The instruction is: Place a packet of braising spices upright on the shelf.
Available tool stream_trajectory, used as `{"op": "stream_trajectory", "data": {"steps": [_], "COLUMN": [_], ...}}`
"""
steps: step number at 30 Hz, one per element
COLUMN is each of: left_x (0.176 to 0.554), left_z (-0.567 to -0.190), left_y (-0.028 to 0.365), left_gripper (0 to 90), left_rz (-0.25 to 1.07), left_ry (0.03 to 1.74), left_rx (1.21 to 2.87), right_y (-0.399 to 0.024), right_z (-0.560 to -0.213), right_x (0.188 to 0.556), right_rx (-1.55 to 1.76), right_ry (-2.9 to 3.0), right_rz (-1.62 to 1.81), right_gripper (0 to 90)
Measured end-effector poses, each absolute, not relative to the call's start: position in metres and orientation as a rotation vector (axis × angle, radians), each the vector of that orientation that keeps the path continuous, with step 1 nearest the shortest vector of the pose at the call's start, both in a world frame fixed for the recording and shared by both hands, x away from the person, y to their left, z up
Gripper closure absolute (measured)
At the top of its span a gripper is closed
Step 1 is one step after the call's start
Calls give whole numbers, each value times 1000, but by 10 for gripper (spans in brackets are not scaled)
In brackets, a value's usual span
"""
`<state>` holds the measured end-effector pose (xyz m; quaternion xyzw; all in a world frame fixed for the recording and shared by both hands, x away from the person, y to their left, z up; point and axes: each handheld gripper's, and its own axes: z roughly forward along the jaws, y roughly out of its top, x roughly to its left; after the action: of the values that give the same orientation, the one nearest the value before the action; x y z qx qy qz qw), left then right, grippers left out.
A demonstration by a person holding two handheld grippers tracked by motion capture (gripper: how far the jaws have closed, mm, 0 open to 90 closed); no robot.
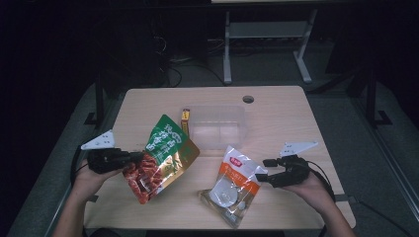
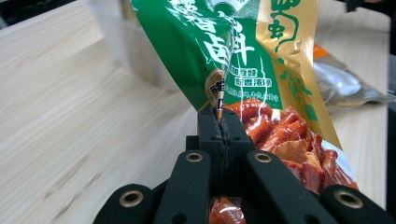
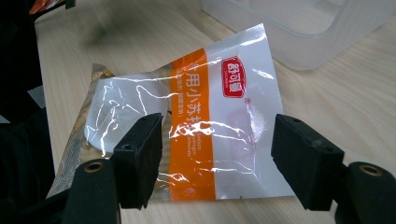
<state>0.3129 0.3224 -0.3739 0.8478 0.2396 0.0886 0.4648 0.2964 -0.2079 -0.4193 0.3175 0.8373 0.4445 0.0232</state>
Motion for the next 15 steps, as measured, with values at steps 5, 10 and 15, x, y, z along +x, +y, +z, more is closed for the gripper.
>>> {"op": "stream_trajectory", "data": {"steps": [5,10,15], "left_x": [311,312,316], "left_z": [-373,-374,-374], "left_y": [294,269,248], "left_gripper": [896,895,895], "left_rz": [197,176,172], "left_ry": [508,449,394], "left_rx": [2115,2139,2163], "right_y": [-206,-203,-198], "right_z": [-417,-411,-401], "right_x": [299,305,314], "right_rx": [992,995,956], "right_ry": [2606,2619,2618], "right_rz": [1414,1467,1524], "right_gripper": [342,348,381]}}
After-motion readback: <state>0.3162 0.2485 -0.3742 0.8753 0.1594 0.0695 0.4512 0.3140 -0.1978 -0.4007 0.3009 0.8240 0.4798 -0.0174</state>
